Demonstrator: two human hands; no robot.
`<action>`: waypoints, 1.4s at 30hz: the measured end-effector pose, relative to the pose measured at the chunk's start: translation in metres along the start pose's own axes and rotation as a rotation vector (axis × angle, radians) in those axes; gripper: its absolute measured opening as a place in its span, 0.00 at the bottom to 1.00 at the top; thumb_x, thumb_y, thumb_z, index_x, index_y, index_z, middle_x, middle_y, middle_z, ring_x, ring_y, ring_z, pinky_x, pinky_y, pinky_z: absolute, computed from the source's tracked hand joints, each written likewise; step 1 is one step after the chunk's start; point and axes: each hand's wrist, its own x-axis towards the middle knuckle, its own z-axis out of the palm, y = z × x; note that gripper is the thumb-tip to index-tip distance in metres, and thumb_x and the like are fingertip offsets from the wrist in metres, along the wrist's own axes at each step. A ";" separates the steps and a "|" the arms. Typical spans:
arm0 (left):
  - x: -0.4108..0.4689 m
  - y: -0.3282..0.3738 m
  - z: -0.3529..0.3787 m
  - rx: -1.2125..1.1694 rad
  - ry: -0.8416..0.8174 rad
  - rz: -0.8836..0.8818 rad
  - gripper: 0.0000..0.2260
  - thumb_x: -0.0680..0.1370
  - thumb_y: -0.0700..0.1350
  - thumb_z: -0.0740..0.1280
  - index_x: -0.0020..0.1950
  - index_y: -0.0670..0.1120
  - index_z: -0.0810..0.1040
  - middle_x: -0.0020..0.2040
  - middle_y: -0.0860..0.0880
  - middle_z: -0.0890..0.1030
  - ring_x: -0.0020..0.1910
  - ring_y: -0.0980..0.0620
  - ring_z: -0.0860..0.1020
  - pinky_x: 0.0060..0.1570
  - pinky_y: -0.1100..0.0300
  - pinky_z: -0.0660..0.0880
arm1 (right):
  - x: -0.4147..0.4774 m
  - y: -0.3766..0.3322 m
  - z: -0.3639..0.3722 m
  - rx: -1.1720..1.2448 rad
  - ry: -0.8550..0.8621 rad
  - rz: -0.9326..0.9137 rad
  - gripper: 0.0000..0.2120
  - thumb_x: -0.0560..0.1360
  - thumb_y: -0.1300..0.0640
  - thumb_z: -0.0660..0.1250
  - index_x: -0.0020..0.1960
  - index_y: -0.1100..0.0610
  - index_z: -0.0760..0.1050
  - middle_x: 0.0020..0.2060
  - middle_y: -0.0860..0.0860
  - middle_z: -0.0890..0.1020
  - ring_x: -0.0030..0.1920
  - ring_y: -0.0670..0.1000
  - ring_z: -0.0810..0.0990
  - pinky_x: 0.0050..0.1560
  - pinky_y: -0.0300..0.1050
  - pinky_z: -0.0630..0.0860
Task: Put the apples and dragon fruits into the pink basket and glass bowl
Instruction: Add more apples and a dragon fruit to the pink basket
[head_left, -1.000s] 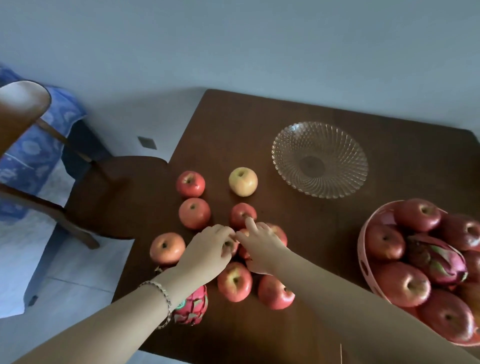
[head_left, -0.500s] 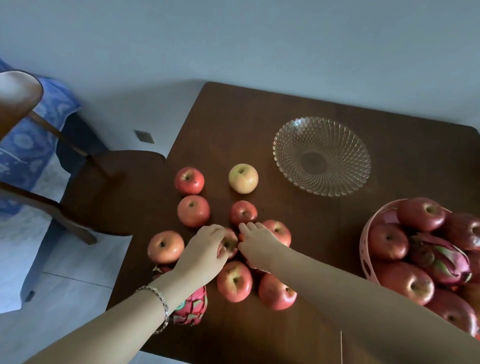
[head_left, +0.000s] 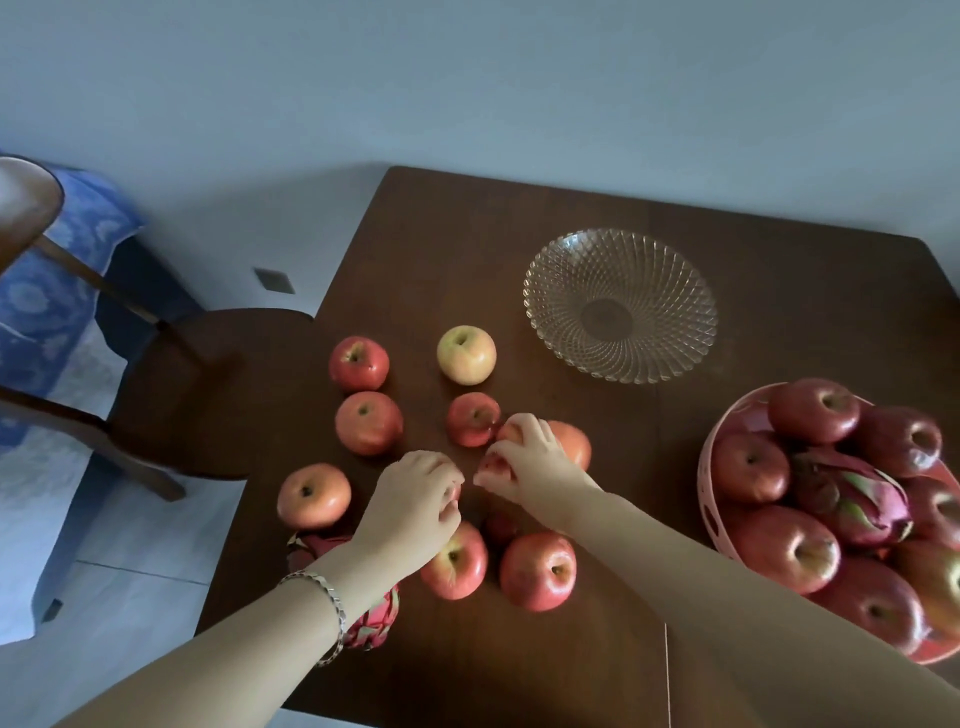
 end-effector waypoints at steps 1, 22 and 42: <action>0.002 0.004 0.004 0.045 -0.033 0.020 0.10 0.70 0.42 0.69 0.51 0.46 0.80 0.54 0.49 0.80 0.59 0.45 0.76 0.61 0.49 0.70 | -0.006 0.002 -0.006 0.239 -0.010 0.061 0.19 0.74 0.44 0.65 0.56 0.57 0.78 0.61 0.52 0.69 0.61 0.48 0.68 0.64 0.40 0.64; 0.042 0.108 -0.022 0.008 -0.167 0.084 0.15 0.76 0.49 0.62 0.60 0.43 0.71 0.56 0.45 0.73 0.54 0.42 0.77 0.51 0.51 0.73 | -0.071 0.045 -0.088 1.843 0.138 0.559 0.09 0.76 0.65 0.58 0.39 0.56 0.72 0.44 0.56 0.81 0.40 0.54 0.83 0.20 0.32 0.65; 0.044 0.319 0.056 -0.201 -0.026 0.316 0.17 0.74 0.51 0.68 0.60 0.49 0.72 0.58 0.54 0.76 0.56 0.54 0.75 0.50 0.59 0.74 | -0.211 0.222 -0.150 0.187 0.457 0.634 0.15 0.70 0.46 0.71 0.55 0.50 0.79 0.47 0.47 0.75 0.50 0.51 0.77 0.41 0.44 0.72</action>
